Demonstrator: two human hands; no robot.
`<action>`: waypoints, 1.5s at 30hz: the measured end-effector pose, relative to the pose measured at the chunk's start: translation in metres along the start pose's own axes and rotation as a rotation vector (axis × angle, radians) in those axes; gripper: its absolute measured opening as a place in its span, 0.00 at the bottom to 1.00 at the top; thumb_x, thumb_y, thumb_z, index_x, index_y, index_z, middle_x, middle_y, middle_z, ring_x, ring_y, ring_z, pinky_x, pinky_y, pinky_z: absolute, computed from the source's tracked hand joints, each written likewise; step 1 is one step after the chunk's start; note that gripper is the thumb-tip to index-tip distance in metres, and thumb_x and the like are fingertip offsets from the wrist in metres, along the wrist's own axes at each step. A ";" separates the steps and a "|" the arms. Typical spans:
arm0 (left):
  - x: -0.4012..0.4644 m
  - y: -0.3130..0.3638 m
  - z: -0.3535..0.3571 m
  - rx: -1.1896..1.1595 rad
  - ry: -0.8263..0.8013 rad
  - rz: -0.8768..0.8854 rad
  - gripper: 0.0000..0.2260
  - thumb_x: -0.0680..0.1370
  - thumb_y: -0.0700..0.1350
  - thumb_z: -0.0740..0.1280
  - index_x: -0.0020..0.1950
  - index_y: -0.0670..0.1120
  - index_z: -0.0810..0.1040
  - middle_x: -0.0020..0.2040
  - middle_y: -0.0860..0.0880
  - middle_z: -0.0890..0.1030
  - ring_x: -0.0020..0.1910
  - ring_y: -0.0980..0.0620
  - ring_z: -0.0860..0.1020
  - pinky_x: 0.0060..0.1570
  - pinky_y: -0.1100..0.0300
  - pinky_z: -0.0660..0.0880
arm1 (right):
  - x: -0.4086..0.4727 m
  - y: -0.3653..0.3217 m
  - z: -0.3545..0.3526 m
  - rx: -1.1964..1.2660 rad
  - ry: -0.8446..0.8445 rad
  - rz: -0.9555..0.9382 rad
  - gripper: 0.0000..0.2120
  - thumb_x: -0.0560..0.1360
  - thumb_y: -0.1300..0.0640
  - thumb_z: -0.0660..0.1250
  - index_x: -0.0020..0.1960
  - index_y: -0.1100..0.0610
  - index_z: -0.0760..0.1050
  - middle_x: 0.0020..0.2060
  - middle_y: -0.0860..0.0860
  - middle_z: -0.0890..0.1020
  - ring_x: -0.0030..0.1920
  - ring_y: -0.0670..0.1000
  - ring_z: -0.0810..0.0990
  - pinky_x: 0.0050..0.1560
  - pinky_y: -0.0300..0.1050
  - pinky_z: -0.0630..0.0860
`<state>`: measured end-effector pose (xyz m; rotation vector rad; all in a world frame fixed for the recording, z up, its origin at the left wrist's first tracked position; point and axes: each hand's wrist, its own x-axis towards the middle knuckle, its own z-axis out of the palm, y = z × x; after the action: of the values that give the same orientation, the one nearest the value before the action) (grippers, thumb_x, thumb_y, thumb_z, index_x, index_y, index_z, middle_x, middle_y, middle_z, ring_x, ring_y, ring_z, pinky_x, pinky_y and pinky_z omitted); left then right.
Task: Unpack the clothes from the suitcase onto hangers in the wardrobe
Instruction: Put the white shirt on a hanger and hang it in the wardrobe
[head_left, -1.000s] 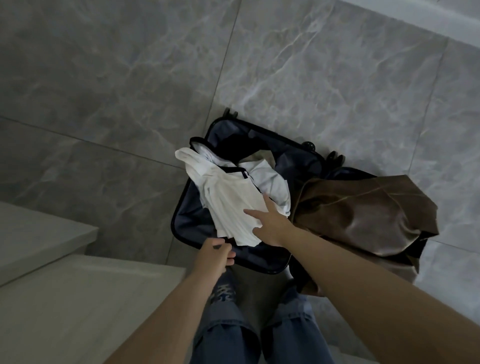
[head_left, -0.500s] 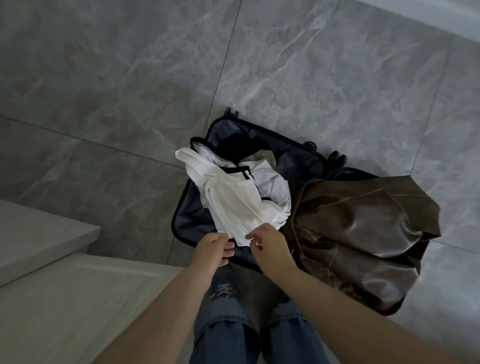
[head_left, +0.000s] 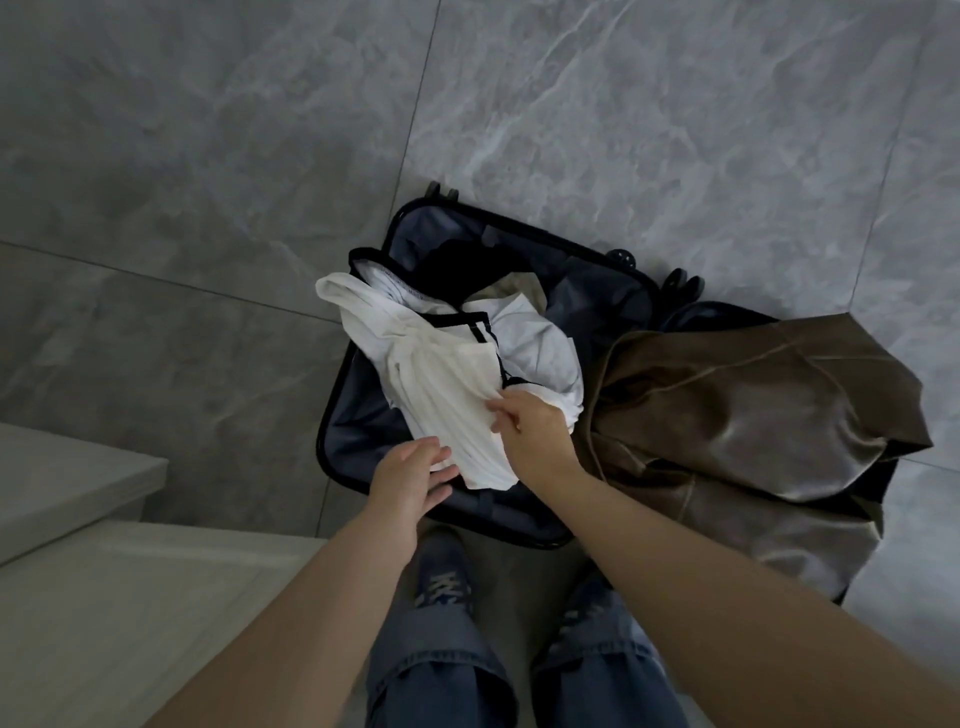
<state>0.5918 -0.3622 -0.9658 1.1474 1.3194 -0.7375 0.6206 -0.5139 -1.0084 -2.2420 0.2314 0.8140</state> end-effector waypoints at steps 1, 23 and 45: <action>0.001 0.000 -0.001 -0.003 0.003 0.008 0.11 0.81 0.43 0.65 0.62 0.43 0.76 0.57 0.46 0.81 0.53 0.49 0.82 0.52 0.55 0.78 | -0.008 -0.002 -0.003 0.069 0.026 -0.003 0.13 0.80 0.63 0.62 0.61 0.60 0.82 0.58 0.53 0.83 0.60 0.50 0.79 0.59 0.28 0.69; -0.148 -0.033 0.045 0.497 -0.058 0.796 0.06 0.82 0.42 0.62 0.44 0.46 0.71 0.40 0.48 0.73 0.40 0.50 0.74 0.42 0.59 0.71 | -0.088 -0.031 -0.110 0.592 -0.142 0.528 0.20 0.75 0.35 0.63 0.59 0.47 0.72 0.47 0.46 0.81 0.31 0.45 0.81 0.29 0.41 0.70; -0.302 0.009 0.056 -0.028 -0.135 0.645 0.14 0.81 0.40 0.59 0.36 0.47 0.71 0.39 0.45 0.72 0.41 0.48 0.71 0.46 0.51 0.69 | -0.262 -0.133 -0.194 0.632 0.065 -0.018 0.10 0.78 0.60 0.69 0.38 0.57 0.75 0.40 0.50 0.73 0.41 0.42 0.73 0.49 0.31 0.70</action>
<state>0.5710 -0.4684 -0.6780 1.3716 0.7690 -0.3104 0.5611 -0.5713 -0.6665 -1.6709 0.4323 0.5564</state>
